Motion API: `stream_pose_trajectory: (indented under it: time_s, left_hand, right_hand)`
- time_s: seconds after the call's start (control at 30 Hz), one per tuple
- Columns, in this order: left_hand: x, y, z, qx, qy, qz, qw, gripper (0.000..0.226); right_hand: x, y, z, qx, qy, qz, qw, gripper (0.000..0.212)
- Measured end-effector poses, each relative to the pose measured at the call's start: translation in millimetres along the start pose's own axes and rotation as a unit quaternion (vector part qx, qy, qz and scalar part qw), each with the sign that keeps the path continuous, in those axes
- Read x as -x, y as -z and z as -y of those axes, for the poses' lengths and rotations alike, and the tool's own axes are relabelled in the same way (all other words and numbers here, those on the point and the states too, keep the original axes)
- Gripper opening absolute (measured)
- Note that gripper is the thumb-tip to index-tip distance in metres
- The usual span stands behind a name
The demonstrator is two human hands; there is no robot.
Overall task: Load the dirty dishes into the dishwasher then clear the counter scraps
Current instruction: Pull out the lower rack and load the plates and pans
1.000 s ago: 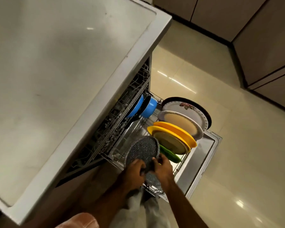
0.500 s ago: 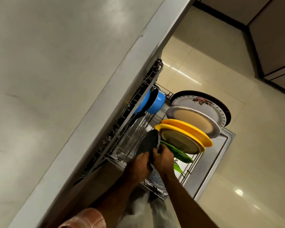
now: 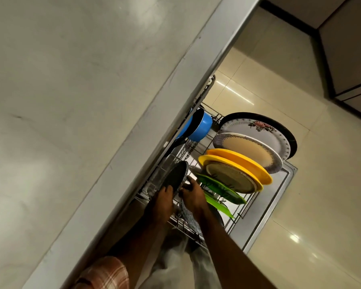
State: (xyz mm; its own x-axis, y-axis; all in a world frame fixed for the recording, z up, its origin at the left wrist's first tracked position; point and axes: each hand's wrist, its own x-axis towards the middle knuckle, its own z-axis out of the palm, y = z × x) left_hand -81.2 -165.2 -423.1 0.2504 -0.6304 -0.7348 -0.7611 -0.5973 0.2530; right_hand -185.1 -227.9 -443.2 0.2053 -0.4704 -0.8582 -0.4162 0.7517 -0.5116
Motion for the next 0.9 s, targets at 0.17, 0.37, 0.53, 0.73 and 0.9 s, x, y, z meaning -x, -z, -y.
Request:
stream_pose_trajectory:
  time_s: [0.17, 0.37, 0.53, 0.73, 0.9]
  left_hand:
    - [7, -13, 2, 0.011, -0.001, 0.02, 1.0, 0.04]
    - [38, -6, -11, 0.048, 0.013, 0.012, 0.999, 0.04]
    - [85, 20, -38, 0.063, -0.001, -0.016, 0.998, 0.041]
    - [163, 72, -82, 0.114, -0.046, -0.056, 0.991, 0.056]
    - [250, 121, -102, 0.126, -0.106, -0.149, 0.975, 0.06]
  right_hand:
    - [8, 4, -15, 0.018, -0.007, -0.002, 1.0, 0.062]
    - [47, 24, -10, 0.036, 0.005, -0.016, 0.999, 0.039]
    - [114, 53, 16, 0.116, 0.081, -0.024, 0.99, 0.044]
    - [222, 93, 62, 0.257, 0.22, -0.025, 0.941, 0.047]
    - [299, 110, 98, 0.237, 0.267, 0.0, 0.934, 0.051]
